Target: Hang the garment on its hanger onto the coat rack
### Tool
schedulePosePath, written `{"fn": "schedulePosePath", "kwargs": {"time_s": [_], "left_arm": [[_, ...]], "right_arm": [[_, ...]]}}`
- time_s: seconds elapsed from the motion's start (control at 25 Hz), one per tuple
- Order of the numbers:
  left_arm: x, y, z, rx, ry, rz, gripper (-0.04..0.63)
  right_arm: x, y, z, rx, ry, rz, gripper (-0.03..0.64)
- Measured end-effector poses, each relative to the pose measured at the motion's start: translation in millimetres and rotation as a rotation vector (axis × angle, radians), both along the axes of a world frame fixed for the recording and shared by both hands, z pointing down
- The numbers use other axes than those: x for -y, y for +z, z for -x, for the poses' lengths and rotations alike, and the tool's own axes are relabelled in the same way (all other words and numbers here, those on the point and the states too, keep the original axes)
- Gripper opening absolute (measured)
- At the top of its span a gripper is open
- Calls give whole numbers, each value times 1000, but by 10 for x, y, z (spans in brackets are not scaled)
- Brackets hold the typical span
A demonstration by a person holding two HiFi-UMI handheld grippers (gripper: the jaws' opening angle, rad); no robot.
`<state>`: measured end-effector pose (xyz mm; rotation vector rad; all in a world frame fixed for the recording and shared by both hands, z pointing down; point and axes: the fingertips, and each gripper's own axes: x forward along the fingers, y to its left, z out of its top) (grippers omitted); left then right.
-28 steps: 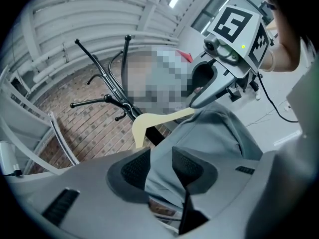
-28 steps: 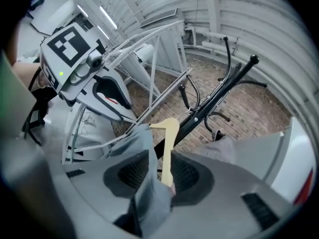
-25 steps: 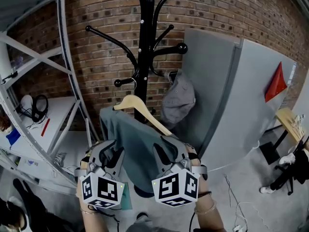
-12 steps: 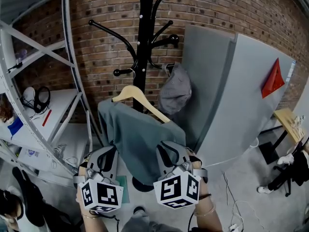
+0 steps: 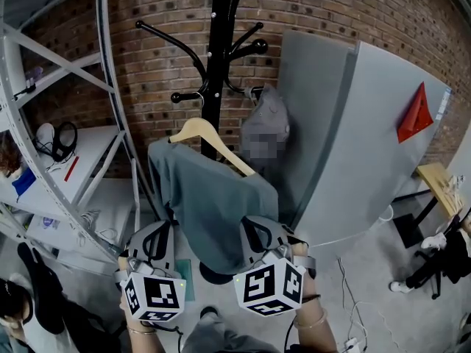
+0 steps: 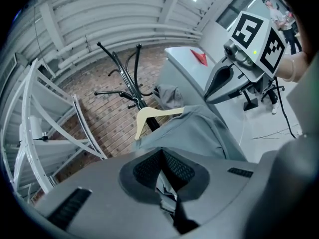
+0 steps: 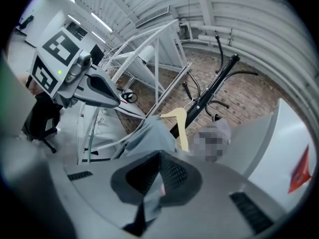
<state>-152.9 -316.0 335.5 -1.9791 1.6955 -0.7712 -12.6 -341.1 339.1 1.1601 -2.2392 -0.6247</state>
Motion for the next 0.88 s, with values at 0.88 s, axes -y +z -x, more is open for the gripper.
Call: {"fn": "schedulePosePath", "kwargs": {"time_s": [0.88], "left_arm": [[19, 189, -112, -27, 63, 84, 3]], "right_arm": [[49, 10, 67, 54, -29, 59, 21]]}}
